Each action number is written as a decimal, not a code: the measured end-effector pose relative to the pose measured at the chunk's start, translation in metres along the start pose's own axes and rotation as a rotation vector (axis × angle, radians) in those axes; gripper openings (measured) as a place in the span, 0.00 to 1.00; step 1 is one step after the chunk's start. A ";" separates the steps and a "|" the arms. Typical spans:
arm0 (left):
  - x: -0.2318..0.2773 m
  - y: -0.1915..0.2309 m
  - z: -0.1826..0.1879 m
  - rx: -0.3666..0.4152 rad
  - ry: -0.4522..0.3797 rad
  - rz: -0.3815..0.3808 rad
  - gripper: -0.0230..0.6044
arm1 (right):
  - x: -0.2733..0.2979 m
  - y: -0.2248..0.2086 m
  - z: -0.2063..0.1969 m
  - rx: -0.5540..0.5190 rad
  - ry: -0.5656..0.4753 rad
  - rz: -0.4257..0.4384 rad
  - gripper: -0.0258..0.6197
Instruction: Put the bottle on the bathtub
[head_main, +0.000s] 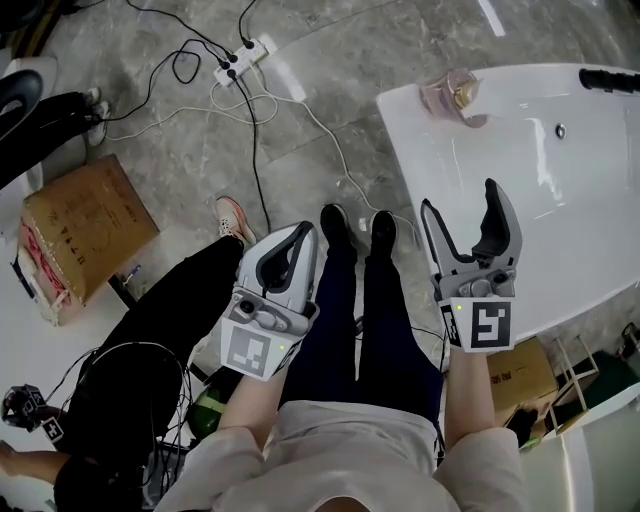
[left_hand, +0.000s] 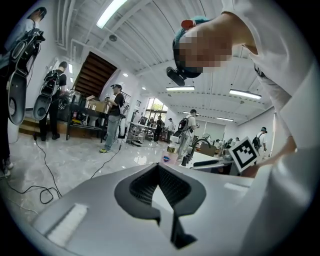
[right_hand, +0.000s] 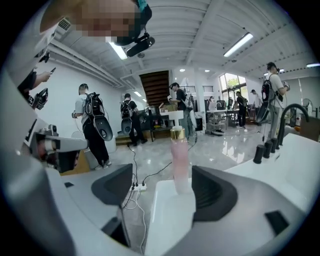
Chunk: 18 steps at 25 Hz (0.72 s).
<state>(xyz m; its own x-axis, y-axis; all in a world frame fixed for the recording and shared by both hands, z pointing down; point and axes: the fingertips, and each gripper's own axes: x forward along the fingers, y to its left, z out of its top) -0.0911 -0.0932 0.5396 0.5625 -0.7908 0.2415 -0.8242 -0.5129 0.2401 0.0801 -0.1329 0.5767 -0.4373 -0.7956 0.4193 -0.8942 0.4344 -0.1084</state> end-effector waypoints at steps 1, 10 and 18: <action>-0.001 -0.001 0.000 0.001 -0.002 -0.001 0.04 | -0.006 0.004 -0.003 0.008 0.008 0.001 0.57; -0.011 -0.009 0.009 0.009 -0.029 -0.009 0.04 | -0.037 0.016 -0.010 0.010 0.030 -0.074 0.05; -0.024 -0.023 0.054 0.045 -0.086 -0.014 0.04 | -0.066 0.022 0.008 0.004 0.060 -0.092 0.05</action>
<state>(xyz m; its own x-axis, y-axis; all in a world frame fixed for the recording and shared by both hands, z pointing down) -0.0891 -0.0801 0.4772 0.5675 -0.8083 0.1567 -0.8197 -0.5367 0.2002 0.0882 -0.0745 0.5393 -0.3471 -0.8054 0.4804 -0.9306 0.3591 -0.0703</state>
